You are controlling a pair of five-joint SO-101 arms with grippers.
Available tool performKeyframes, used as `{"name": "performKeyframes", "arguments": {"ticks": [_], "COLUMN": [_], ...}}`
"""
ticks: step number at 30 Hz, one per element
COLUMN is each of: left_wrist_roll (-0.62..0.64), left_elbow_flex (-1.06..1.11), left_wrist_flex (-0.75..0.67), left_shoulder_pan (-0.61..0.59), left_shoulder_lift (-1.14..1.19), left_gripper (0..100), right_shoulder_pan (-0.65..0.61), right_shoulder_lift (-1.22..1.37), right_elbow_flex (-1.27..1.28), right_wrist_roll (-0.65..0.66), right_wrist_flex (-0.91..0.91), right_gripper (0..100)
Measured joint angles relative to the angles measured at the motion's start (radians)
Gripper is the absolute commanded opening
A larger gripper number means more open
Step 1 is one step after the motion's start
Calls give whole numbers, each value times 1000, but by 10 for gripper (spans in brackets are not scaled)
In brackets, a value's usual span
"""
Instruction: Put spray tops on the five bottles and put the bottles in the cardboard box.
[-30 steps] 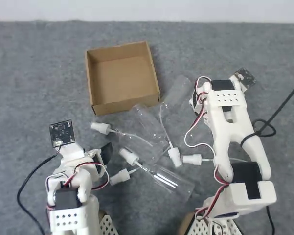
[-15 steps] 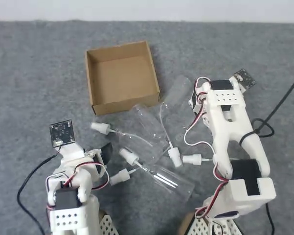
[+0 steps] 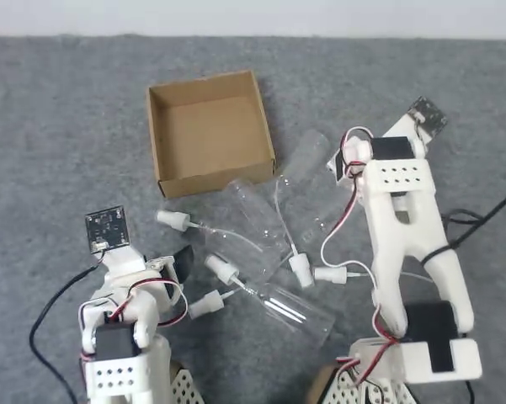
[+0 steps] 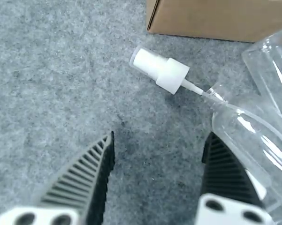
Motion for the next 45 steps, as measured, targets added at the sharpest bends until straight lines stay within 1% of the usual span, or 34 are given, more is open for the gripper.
{"name": "performKeyframes", "arguments": {"ticks": [7, 10, 14, 22, 27, 40, 45], "left_wrist_roll": [0, 0, 0, 0, 0, 0, 0], "left_elbow_flex": [0, 0, 0, 0, 0, 0, 0], "left_wrist_flex": [0, 0, 0, 0, 0, 0, 0], "left_shoulder_pan": [0, 0, 0, 0, 0, 0, 0], "left_shoulder_lift": [0, 0, 0, 0, 0, 0, 0], "left_gripper": [283, 283, 283, 283, 283, 283, 283], "right_shoulder_pan": [0, -2, -48, -135, -140, -138, -140], "right_shoulder_lift": [-11, -11, -11, -11, -11, -11, -11], "right_elbow_flex": [0, 0, 0, 0, 0, 0, 0], "right_wrist_roll": [216, 278, 382, 706, 890, 1197, 1341], "right_wrist_flex": [0, 14, 52, 123, 126, 132, 132], "right_gripper": [314, 314, 314, 314, 314, 314, 314]}}
